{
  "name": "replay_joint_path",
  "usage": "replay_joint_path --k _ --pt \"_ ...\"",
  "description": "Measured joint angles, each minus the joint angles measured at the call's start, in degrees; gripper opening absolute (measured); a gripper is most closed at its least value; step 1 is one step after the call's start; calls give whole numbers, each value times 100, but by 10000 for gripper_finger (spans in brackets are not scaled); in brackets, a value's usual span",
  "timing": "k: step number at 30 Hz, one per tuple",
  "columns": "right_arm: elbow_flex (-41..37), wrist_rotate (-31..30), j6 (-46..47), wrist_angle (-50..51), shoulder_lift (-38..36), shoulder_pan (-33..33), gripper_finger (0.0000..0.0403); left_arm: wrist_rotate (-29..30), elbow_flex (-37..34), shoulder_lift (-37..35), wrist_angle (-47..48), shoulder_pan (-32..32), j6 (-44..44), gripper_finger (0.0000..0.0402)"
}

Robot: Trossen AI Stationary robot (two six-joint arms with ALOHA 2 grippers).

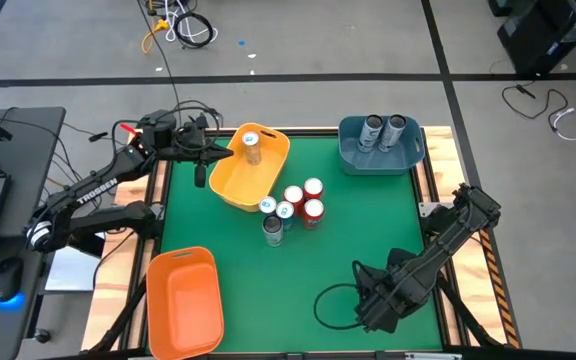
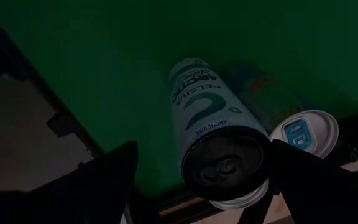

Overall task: Sort soda cans
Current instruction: Put the white blue soda can into the blue bin

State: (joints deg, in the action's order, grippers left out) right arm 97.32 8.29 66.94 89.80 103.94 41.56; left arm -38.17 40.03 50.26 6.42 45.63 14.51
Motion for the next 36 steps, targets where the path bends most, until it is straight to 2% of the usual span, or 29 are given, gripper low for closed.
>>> replay_joint_path --k 17,24,36 --pt "4 62 -125 15 0 -101 344 0 0 0 12 0 -1 5" --pt "9 85 -399 25 0 -295 319 0 -4 0 84 0 -1 5" --pt "9 399 -283 -27 -2 -400 280 0 -4 0 83 0 8 5"
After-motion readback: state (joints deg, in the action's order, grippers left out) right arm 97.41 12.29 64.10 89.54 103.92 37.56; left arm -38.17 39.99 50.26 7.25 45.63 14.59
